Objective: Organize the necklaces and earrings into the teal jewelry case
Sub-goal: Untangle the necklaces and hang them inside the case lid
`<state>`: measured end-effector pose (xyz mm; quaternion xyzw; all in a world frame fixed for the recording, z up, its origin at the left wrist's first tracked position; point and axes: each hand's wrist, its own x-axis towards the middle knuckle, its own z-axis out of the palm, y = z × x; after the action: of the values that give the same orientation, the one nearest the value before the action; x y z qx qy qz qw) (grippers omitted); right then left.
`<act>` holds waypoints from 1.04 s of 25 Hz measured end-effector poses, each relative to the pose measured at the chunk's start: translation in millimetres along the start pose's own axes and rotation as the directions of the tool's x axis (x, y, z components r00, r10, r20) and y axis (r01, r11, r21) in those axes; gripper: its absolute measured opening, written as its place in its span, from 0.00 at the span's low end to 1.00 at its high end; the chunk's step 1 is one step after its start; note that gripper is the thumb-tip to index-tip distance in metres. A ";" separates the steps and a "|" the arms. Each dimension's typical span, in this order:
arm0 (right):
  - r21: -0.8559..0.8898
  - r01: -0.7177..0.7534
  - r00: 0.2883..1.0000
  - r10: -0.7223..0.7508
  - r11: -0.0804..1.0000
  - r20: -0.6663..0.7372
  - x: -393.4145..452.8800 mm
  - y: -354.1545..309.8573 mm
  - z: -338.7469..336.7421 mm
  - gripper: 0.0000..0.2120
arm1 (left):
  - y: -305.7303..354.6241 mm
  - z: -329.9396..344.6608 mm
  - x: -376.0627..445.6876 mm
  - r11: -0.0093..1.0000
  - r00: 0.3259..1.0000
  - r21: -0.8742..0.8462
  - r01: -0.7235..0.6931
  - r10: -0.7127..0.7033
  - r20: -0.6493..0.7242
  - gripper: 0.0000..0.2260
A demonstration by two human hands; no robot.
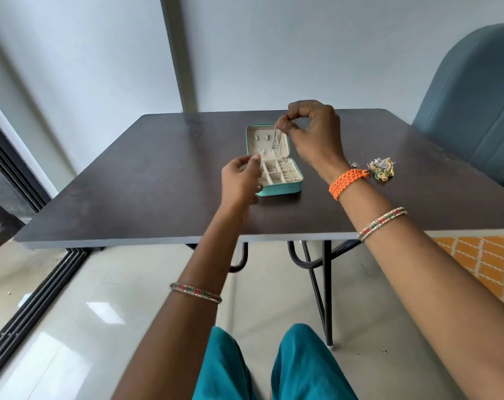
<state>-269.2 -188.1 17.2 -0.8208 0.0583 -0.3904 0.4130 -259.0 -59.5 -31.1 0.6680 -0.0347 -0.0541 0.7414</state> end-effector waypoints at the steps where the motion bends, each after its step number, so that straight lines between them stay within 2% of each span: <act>1: -0.011 0.003 1.000 -0.003 1.000 0.027 11.0 6.9 2.0 0.03 | -1.6 -2.1 17.5 1.000 0.999 0.021 -0.019 0.020 -0.044 0.11; 3: -0.026 0.011 0.998 -0.009 1.000 0.064 30.0 20.6 7.2 0.03 | -5.3 -6.8 51.7 0.996 0.987 0.061 -0.062 0.070 -0.143 0.11; 5: -0.060 0.018 0.996 -0.013 0.998 0.091 46.6 32.4 12.0 0.02 | -2.7 -5.7 84.9 0.996 0.984 0.078 -0.047 0.060 -0.168 0.10; 8: -0.144 0.033 0.982 -0.005 0.989 0.188 62.1 44.6 22.4 0.02 | 5.1 5.1 124.0 0.997 0.996 0.039 0.064 -0.061 -0.068 0.09; 9: -0.151 0.036 0.975 -0.002 0.988 0.223 66.4 49.2 27.6 0.02 | 4.6 11.7 134.5 0.997 0.998 0.044 0.059 -0.058 -0.029 0.11; 12: -0.125 0.047 0.956 -0.009 0.991 0.292 73.2 66.4 40.7 0.05 | -17.5 24.8 161.1 0.991 0.998 0.117 -0.060 0.056 0.039 0.25; 14: -0.086 0.041 0.955 -0.014 0.995 0.298 74.9 77.4 44.1 0.08 | -38.1 24.9 184.2 0.986 0.996 0.154 -0.071 0.063 0.058 0.33; 15: -0.054 0.034 0.953 -0.016 0.998 0.302 75.4 80.9 44.9 0.09 | -47.2 22.5 196.7 0.988 0.997 0.143 -0.056 0.047 0.066 0.34; 17: -0.012 0.027 0.944 -0.021 1.000 0.329 78.1 83.5 47.4 0.11 | -38.7 19.9 192.9 0.996 0.997 0.087 0.003 -0.010 0.077 0.32; 21: -0.055 0.056 0.924 -0.031 0.997 0.381 80.0 84.4 58.5 0.10 | -16.6 22.7 171.3 0.997 0.993 -0.069 0.039 -0.031 0.118 0.18; 26: -0.115 0.166 0.932 -0.118 0.979 0.342 71.0 94.2 70.1 0.06 | -16.1 21.5 171.3 0.993 0.991 -0.120 0.010 0.006 0.131 0.18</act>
<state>-150.7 -234.9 -33.7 -0.9042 -0.0444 -0.2699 0.3280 -92.4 -104.0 -48.5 0.6172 -0.0793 -0.1004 0.7763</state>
